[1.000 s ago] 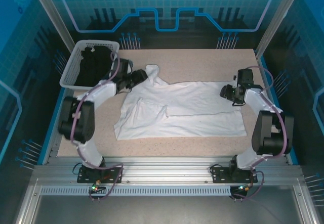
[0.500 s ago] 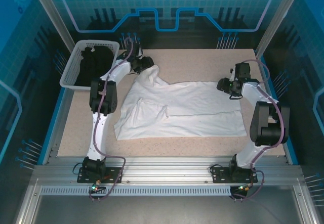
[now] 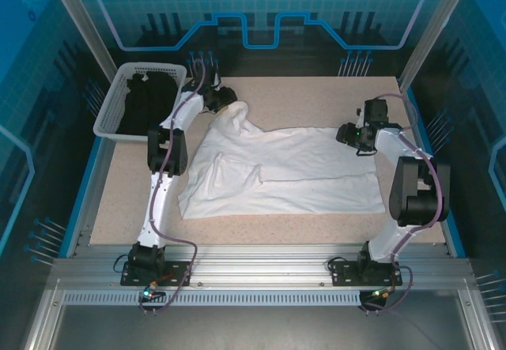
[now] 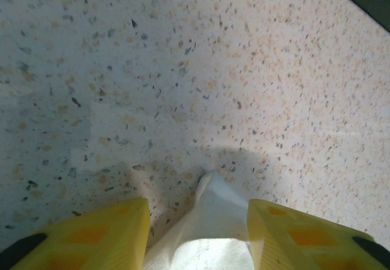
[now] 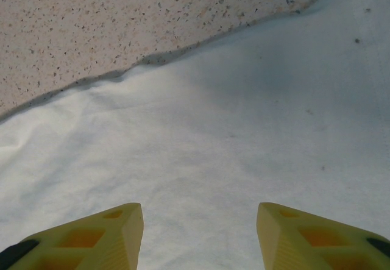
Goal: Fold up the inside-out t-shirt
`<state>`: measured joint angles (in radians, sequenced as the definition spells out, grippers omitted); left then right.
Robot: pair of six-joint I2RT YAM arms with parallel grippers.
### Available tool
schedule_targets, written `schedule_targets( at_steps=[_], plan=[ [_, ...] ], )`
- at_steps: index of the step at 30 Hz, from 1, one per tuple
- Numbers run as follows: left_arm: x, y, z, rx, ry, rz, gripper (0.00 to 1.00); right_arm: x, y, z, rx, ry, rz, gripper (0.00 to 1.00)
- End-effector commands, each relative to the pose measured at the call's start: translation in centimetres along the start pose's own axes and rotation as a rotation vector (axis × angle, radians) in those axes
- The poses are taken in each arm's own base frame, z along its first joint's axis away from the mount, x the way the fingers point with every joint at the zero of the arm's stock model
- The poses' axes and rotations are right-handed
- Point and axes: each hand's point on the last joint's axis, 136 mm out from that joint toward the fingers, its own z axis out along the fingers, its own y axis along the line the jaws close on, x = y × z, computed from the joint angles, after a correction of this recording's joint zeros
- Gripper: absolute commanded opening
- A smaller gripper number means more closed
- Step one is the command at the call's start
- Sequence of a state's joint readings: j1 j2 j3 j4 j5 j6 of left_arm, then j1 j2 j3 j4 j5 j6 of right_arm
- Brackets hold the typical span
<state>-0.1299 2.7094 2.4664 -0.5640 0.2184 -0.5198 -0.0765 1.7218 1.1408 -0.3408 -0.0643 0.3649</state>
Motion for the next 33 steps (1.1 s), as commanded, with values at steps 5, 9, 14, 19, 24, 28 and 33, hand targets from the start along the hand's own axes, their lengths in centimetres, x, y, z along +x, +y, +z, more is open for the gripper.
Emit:
schedule_targets(
  at_steps=[5, 9, 14, 19, 24, 28, 33],
  plan=[
    [0.4, -0.5, 0.8, 0.055, 0.039, -0.005, 0.37, 0.8, 0.5, 1.1, -0.02, 0.031, -0.023, 0.53],
    [0.3, -0.5, 0.9, 0.067, 0.038, -0.012, 0.3, 1.0, 0.5, 1.3, -0.021, 0.035, -0.02, 0.53],
    [-0.1, -1.0, 0.7, 0.089, 0.028, -0.011, 0.2, 0.9, 0.3, 1.2, -0.014, 0.035, -0.023, 0.53],
    [-1.4, -1.5, -0.2, 0.101, -0.005, -0.006, 0.12, 0.5, -0.3, 0.9, 0.032, 0.026, -0.029, 0.53],
    [-2.5, -2.5, -1.5, 0.12, -0.037, 0.01, 0.07, -1.1, -3.3, 0.7, 0.138, 0.021, 0.058, 0.53],
    [-3.0, -3.4, -2.7, 0.138, -0.053, 0.023, 0.08, -2.6, -6.2, 1.2, 0.235, 0.032, 0.119, 0.53],
    [-3.2, -3.8, -3.3, 0.149, -0.068, 0.035, 0.1, -3.9, -8.1, 2.6, 0.292, 0.067, 0.154, 0.53]
  ],
)
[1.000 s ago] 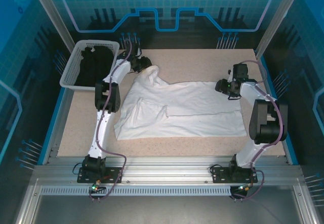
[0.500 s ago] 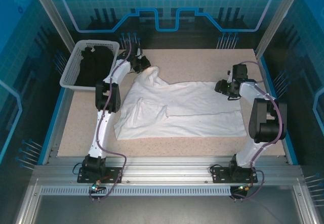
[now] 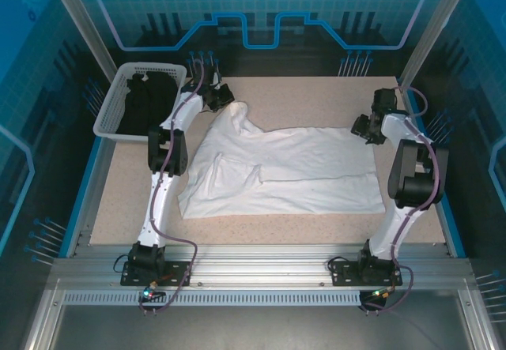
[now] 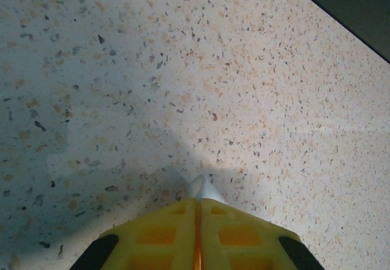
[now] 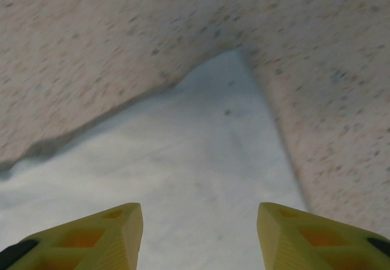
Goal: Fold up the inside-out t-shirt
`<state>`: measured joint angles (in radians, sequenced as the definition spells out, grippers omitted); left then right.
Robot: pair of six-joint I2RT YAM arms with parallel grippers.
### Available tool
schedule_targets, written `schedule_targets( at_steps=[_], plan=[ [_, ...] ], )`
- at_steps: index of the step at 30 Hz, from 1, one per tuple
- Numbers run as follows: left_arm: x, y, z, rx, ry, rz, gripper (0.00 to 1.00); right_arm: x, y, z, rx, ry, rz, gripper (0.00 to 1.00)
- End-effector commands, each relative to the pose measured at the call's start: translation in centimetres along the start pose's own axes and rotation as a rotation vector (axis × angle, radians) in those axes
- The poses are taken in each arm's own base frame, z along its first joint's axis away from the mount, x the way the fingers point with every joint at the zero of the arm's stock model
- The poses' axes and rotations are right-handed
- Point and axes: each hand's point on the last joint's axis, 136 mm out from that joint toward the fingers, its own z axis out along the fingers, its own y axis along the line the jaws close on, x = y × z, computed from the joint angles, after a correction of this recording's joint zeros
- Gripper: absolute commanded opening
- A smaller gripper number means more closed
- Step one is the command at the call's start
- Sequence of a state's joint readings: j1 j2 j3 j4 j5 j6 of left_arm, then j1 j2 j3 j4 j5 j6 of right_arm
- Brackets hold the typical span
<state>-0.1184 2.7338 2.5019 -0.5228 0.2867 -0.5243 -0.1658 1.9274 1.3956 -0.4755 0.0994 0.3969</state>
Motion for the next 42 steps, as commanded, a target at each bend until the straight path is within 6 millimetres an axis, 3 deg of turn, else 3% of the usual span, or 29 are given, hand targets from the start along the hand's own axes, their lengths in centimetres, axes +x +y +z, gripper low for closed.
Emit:
schedule_targets(
  at_steps=[1, 9, 19, 24, 26, 32, 42],
  plan=[
    [-2.4, -3.1, -3.2, 0.07, -0.059, 0.037, 0.09, 0.1, -1.8, 1.2, 0.08, 0.065, 0.034, 0.53],
    [-2.3, -2.6, -2.9, 0.064, -0.056, 0.045, 0.11, -1.3, -2.0, 2.5, 0.096, 0.097, 0.029, 0.52],
    [-2.4, -1.8, -2.1, 0.063, -0.053, 0.035, 0.16, -1.1, -1.4, 2.8, 0.05, 0.103, 0.033, 0.52],
    [-2.1, -1.7, -1.7, 0.066, -0.041, 0.026, 0.05, -1.4, -1.5, 2.6, 0.053, 0.096, 0.032, 0.52],
    [-2.3, -2.0, -2.0, 0.073, -0.045, 0.026, 0.0, -1.8, -1.7, 2.5, 0.061, 0.087, 0.037, 0.52],
    [-3.0, -3.9, -3.9, 0.11, -0.06, 0.04, 0.0, -2.9, -2.6, 2.5, 0.098, 0.073, 0.059, 0.52],
    [-2.6, -6.3, -6.7, 0.171, -0.075, 0.055, 0.0, -3.2, -1.9, 5.4, 0.1, 0.148, 0.04, 0.47]
  ],
)
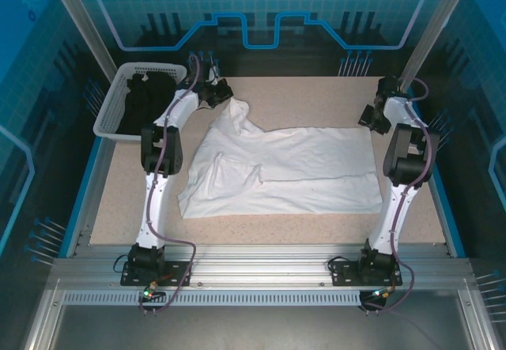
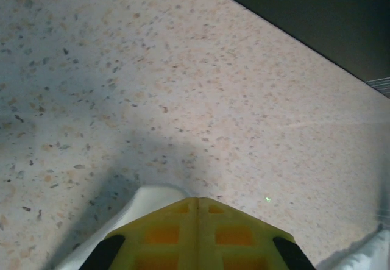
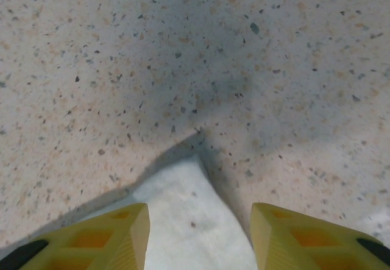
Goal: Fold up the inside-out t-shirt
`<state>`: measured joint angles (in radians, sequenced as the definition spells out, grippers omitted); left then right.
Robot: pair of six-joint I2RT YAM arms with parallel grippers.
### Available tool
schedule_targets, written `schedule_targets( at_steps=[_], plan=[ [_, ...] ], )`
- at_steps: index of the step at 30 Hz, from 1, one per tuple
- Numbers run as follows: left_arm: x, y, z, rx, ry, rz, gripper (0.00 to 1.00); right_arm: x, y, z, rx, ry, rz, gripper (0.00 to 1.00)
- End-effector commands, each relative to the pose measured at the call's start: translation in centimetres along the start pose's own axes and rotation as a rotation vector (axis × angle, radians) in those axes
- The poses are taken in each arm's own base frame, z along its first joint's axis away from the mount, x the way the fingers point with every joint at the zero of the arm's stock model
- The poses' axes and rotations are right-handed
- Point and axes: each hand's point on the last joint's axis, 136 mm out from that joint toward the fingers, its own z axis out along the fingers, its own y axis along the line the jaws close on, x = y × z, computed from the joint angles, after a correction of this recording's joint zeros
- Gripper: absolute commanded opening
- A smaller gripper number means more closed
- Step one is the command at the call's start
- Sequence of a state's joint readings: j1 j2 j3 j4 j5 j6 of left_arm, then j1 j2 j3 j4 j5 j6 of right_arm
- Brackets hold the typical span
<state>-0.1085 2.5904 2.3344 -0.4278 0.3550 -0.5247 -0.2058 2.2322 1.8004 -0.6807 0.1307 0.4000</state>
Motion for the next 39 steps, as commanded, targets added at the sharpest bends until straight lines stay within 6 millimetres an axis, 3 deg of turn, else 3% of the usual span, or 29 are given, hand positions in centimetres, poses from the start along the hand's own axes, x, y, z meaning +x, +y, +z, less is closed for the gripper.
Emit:
schedule_targets(
  at_steps=[1, 4, 5, 11, 16, 22, 28, 33, 39],
  plan=[
    [-1.9, -3.9, -3.2, 0.082, -0.053, 0.036, 0.0, 0.7, -0.5, 1.2, 0.029, 0.063, -0.006, 0.46],
    [-1.7, -4.4, -3.5, 0.089, -0.049, 0.043, 0.0, 0.2, -0.2, 1.5, 0.029, 0.063, -0.018, 0.44],
    [-1.6, -4.4, -3.6, 0.09, -0.046, 0.042, 0.0, 0.8, -0.3, 2.9, 0.036, 0.093, -0.021, 0.43],
    [-1.2, -4.9, -4.7, 0.09, -0.048, 0.052, 0.0, 1.5, -0.3, 5.2, 0.045, 0.138, -0.049, 0.28],
    [-1.0, -5.6, -6.5, 0.084, -0.056, 0.067, 0.0, 1.0, 0.0, 4.9, 0.031, 0.124, -0.078, 0.17],
    [-0.5, -7.1, -10.1, 0.082, -0.07, 0.062, 0.0, -0.7, 1.5, 2.7, -0.049, 0.044, -0.134, 0.06],
    [1.8, -7.0, -16.1, 0.057, -0.1, 0.005, 0.0, -2.1, 1.8, -2.8, -0.117, -0.107, -0.207, 0.02],
    [5.9, -5.8, -21.2, 0.063, -0.112, -0.095, 0.0, -1.2, 0.4, -5.6, -0.192, -0.182, -0.186, 0.01],
    [11.9, -3.8, -25.3, 0.026, -0.078, -0.174, 0.0, -0.2, -1.8, -7.2, -0.235, -0.218, -0.118, 0.01]
  ],
)
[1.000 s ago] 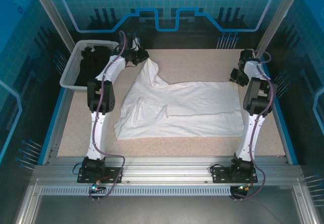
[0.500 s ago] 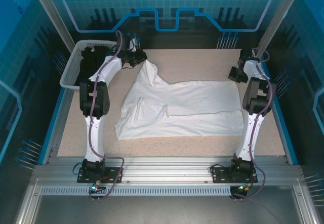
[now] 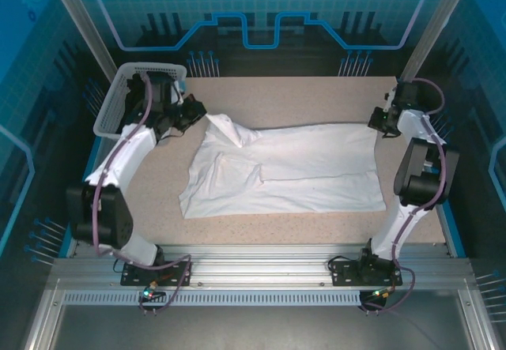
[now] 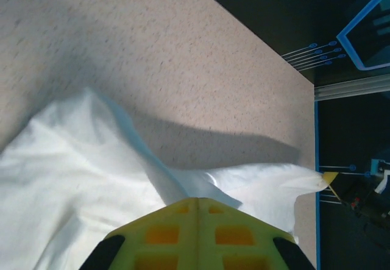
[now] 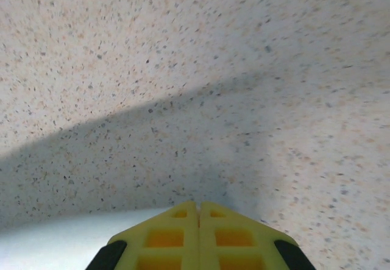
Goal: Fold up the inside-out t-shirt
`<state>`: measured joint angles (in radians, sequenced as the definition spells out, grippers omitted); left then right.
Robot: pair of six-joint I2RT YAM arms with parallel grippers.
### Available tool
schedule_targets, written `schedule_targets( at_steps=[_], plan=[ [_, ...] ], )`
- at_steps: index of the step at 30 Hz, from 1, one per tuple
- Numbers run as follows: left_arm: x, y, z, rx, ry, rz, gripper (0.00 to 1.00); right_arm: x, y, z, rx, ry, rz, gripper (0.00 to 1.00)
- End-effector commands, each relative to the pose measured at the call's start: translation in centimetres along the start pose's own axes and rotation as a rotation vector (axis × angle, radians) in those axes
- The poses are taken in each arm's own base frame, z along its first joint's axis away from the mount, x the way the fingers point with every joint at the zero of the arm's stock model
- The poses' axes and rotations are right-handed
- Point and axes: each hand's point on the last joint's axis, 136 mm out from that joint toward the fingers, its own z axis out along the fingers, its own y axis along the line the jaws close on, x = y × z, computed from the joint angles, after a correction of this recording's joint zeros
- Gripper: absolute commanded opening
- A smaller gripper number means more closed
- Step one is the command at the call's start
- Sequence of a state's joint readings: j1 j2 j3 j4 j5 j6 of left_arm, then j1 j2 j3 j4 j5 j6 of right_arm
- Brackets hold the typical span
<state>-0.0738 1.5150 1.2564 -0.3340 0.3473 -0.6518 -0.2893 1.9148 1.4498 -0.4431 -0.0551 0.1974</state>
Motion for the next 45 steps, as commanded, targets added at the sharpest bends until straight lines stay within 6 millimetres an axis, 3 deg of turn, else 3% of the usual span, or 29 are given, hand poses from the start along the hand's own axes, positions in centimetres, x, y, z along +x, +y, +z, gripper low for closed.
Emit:
schedule_targets(
  at_steps=[1, 9, 16, 36, 39, 41, 43, 45],
  plan=[
    [2.7, 1.2, -1.9, -0.005, 0.028, -0.078, 0.0, -0.4, -0.6, -1.0, -0.037, -0.051, 0.03, 0.01],
    [9.4, 4.5, -6.3, -0.074, 0.104, -0.091, 0.0, 3.2, -2.4, -2.5, 0.062, 0.022, 0.093, 0.0],
    [12.9, 7.2, -6.2, -0.109, 0.18, -0.112, 0.0, 6.0, -3.4, -3.1, 0.114, 0.08, 0.11, 0.0],
    [14.8, 9.0, -6.9, -0.145, 0.218, -0.098, 0.0, 12.3, -4.7, -4.4, 0.207, 0.187, 0.116, 0.02],
    [15.1, 9.5, -6.9, -0.157, 0.224, -0.088, 0.0, 13.7, -5.2, -4.3, 0.231, 0.202, 0.14, 0.08],
    [15.5, 10.1, -6.5, -0.162, 0.236, -0.094, 0.0, 14.2, -5.3, -4.2, 0.24, 0.206, 0.17, 0.2],
    [15.9, 10.3, -6.1, -0.156, 0.25, -0.108, 0.0, 14.0, -5.5, -4.8, 0.258, 0.179, 0.184, 0.33],
    [16.3, 10.5, -5.9, -0.147, 0.258, -0.121, 0.0, 12.7, -4.3, -6.2, 0.225, 0.087, 0.142, 0.4]
  ],
)
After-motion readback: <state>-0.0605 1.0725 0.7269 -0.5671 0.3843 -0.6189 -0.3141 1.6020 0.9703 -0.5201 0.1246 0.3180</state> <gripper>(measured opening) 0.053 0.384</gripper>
